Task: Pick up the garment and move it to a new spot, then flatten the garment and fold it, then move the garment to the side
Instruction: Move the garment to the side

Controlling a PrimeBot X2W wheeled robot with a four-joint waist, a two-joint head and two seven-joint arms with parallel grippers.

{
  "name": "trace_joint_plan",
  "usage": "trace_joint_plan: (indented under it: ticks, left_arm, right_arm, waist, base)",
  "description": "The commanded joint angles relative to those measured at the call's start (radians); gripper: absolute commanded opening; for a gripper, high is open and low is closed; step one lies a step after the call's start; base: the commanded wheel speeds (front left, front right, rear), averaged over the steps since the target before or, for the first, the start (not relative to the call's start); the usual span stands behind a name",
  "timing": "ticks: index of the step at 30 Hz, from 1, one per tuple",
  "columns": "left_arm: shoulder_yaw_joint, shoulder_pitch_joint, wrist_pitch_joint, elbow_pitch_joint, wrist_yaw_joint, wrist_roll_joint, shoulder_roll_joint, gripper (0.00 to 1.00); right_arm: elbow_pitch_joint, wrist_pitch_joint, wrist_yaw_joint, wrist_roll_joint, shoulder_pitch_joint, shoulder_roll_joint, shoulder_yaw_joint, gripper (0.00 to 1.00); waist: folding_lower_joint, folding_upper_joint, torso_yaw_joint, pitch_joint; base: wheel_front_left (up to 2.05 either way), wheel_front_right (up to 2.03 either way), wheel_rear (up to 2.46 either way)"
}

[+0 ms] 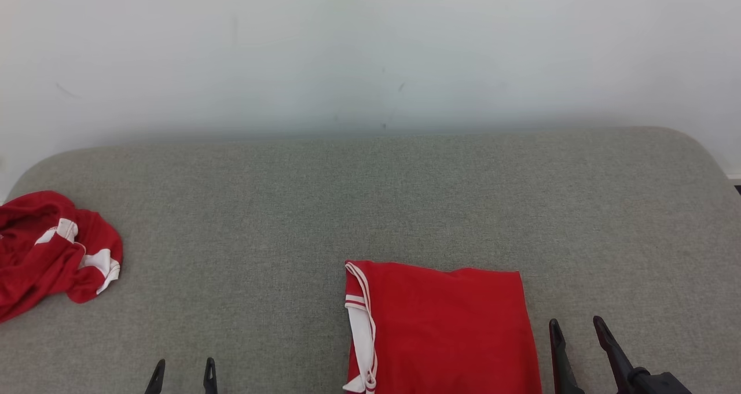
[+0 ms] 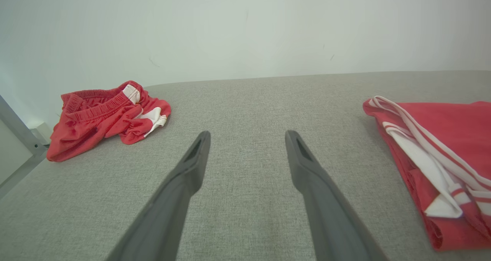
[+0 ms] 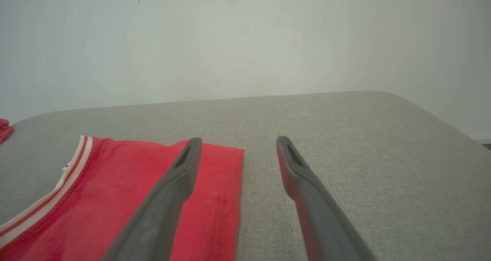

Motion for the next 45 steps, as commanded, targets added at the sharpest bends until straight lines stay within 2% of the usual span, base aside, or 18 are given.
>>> trace_joint_plan:
  ticks: [1,17,33,41,45]
  left_arm:
    - [0.0,-0.006,-0.004,0.003,-0.002,0.002,-0.003,1.0]
    - [-0.006,-0.013,-0.004,0.009,-0.005,0.005,-0.004,1.0]
    - [-0.019,-0.018,-0.004,0.017,-0.014,0.005,-0.004,1.0]
    - [-0.018,-0.027,-0.004,0.02,-0.016,0.009,-0.004,1.0]
    - [-0.021,-0.032,-0.004,0.022,-0.018,0.009,-0.004,1.0]
  right_arm:
    - [0.0,-0.001,-0.002,-0.005,-0.002,0.002,-0.002,1.0]
    - [0.04,-0.001,-0.002,-0.021,-0.054,0.002,-0.007,1.0]
    - [0.505,-0.001,-0.002,-0.076,-0.267,0.002,-0.056,1.0]
    - [0.688,0.0,-0.002,-0.043,-0.356,0.001,-0.039,1.0]
    - [0.798,0.001,-0.002,-0.017,-0.394,0.003,0.001,1.0]
  waist:
    - [0.0,0.0,0.001,0.001]
    - [0.0,0.0,0.017,-0.004]
    - [0.0,0.0,0.057,0.003]
    - [0.0,0.0,0.062,0.018]
    - [0.0,0.0,0.059,0.024]
  base:
    - [0.0,0.0,0.0]
    - [0.0,0.0,0.0]
    - [0.0,0.0,0.0]
    - [0.0,0.0,0.0]
    - [0.0,0.0,0.0]
